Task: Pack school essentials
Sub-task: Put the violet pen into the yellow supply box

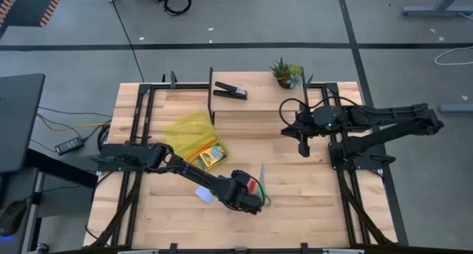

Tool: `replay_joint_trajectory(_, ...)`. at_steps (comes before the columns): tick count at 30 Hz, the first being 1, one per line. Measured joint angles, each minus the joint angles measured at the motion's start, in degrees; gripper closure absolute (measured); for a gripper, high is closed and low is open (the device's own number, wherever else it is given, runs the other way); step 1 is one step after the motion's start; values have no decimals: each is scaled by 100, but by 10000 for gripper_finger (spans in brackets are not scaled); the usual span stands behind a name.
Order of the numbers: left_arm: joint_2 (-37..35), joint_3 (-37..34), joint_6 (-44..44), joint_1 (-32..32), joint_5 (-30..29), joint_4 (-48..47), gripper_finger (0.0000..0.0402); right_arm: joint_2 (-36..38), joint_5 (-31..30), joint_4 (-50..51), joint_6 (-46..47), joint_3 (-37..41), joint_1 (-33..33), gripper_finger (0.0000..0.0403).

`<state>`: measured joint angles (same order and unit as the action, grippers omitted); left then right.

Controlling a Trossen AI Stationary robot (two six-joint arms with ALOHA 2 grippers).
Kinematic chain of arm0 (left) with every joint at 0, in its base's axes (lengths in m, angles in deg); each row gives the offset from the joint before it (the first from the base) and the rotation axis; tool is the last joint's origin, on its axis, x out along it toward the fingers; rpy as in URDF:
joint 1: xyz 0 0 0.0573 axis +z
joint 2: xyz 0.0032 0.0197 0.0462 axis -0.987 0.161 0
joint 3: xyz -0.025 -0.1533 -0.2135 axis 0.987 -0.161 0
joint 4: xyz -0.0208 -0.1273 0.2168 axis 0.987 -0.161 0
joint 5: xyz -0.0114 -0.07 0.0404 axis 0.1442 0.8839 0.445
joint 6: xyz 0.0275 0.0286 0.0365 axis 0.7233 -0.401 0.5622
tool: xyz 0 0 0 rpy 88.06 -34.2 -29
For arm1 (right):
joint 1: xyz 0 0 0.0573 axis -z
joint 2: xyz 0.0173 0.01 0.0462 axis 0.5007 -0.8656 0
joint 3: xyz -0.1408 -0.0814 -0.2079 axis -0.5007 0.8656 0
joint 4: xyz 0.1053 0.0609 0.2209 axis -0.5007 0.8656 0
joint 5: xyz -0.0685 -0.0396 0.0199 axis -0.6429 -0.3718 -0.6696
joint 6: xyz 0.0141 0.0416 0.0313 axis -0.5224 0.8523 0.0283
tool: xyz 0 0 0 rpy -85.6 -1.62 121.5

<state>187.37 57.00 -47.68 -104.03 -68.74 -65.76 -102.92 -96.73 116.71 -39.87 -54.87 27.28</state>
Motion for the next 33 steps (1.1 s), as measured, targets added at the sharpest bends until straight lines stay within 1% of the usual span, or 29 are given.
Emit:
replay_joint_trajectory(9,-347,11,460,94,-119,-448,385,0,2,0,51,0,0,364)
replay_joint_trajectory(16,-677,13,959,208,-229,-1316,381,0,2,-15,67,0,0,364)
replay_joint_trajectory(21,-998,12,1518,377,-556,-1957,383,0,2,-18,87,0,0,364)
replay_joint_trajectory(23,-1090,11,1823,505,-657,-2217,382,0,2,-19,90,0,0,364)
replay_joint_trajectory(26,-1289,9,2517,721,-791,-2421,382,0,5,-40,145,0,0,364)
replay_joint_trajectory(30,-1453,13,3591,1050,-805,-2626,382,0,75,-52,242,0,0,364)
replay_joint_trajectory(33,-1480,13,4211,1278,-797,-2899,377,0,102,-51,243,0,0,364)
